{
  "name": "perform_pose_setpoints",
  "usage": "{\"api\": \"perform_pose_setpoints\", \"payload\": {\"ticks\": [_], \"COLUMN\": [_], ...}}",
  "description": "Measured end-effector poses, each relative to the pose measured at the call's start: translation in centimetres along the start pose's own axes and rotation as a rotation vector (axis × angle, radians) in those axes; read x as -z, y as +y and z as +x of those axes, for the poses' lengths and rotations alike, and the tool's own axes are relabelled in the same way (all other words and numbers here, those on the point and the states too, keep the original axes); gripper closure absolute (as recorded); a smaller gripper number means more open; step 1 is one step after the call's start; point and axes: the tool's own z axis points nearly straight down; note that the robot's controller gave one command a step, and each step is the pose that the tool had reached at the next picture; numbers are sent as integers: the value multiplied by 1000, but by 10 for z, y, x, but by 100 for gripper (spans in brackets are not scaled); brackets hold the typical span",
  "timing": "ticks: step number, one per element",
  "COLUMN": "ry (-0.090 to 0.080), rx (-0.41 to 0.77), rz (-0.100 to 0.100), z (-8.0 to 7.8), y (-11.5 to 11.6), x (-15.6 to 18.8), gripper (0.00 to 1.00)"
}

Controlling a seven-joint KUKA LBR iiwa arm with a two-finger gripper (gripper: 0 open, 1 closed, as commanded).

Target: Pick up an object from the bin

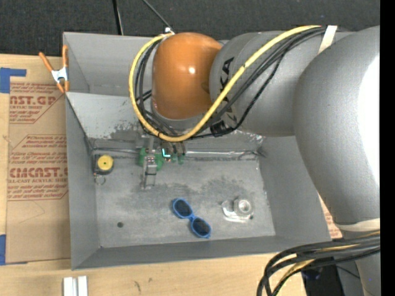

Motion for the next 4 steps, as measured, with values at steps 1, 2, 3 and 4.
{"api": "perform_pose_setpoints", "payload": {"ticks": [1,2,3,4], "ry": [-1,-2,-6,-8], "rx": [352,894,1131,1130], "rz": [3,2,2,1], "z": [0,61,50,50], "y": [-72,-111,-111,-111], "x": [-80,-90,-108,-107], "gripper": [0,0,0,100]}}
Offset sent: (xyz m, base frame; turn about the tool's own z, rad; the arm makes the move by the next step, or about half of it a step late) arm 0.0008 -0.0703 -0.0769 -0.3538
